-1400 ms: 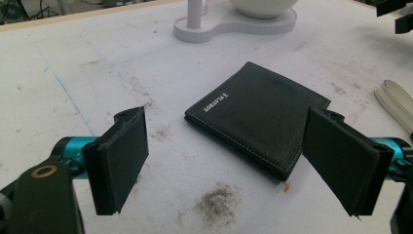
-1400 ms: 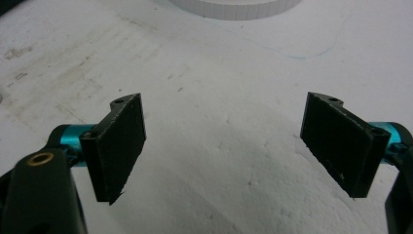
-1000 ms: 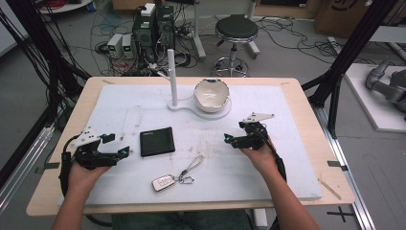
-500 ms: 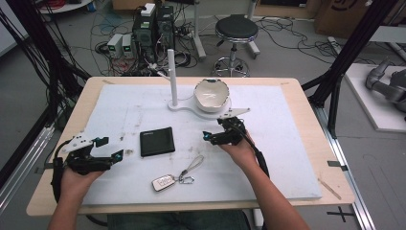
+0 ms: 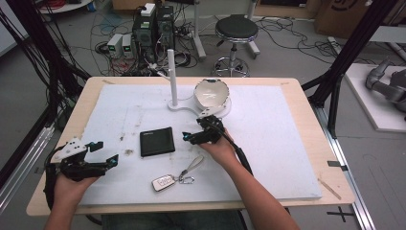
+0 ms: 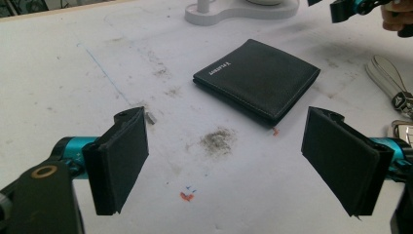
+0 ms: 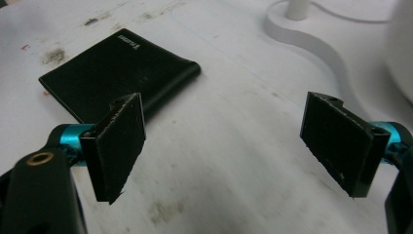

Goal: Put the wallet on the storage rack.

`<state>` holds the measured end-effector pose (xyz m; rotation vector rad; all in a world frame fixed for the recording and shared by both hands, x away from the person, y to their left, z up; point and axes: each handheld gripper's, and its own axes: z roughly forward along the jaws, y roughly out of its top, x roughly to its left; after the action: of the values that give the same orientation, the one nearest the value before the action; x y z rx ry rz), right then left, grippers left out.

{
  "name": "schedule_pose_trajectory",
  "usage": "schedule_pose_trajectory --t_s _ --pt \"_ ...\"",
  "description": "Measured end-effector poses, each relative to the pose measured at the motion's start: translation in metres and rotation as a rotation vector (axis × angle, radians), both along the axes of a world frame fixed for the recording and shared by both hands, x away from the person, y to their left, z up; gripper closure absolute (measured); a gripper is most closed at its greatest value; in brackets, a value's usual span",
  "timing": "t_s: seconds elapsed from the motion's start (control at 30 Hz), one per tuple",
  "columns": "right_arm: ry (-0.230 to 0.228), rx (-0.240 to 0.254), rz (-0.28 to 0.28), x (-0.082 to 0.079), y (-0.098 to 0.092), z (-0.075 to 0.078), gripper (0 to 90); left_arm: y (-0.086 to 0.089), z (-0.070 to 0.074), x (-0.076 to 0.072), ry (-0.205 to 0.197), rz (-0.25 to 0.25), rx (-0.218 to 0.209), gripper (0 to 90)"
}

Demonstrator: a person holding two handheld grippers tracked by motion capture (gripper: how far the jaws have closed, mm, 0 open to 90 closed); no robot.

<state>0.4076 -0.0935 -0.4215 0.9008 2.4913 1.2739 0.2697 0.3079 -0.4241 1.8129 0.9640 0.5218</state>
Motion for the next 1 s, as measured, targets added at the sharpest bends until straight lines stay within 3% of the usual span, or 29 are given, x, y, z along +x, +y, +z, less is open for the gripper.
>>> schedule_pose_trajectory --t_s 0.27,0.5,0.63,0.83,0.97,1.0 --pt "0.045 0.019 0.036 0.004 0.034 -0.011 16.8 0.007 -0.002 -0.004 0.006 0.026 0.002 17.3" --pt "0.059 0.017 0.051 0.005 0.047 -0.017 17.2 0.008 -0.002 -0.004 0.005 0.028 0.000 17.3" --pt "0.087 0.008 0.053 0.006 0.052 -0.022 17.2 0.006 -0.002 -0.003 0.007 0.023 0.003 17.3" --pt "0.139 -0.044 0.071 0.009 0.065 -0.029 17.8 0.007 -0.003 -0.003 0.009 0.023 0.006 17.3" --pt "0.131 -0.050 0.080 0.008 0.067 -0.029 22.8 0.008 -0.003 -0.004 0.009 0.027 0.005 17.3" --pt "0.140 -0.046 0.106 0.008 0.067 -0.028 35.4 0.008 -0.003 -0.004 0.010 0.030 0.004 17.3"
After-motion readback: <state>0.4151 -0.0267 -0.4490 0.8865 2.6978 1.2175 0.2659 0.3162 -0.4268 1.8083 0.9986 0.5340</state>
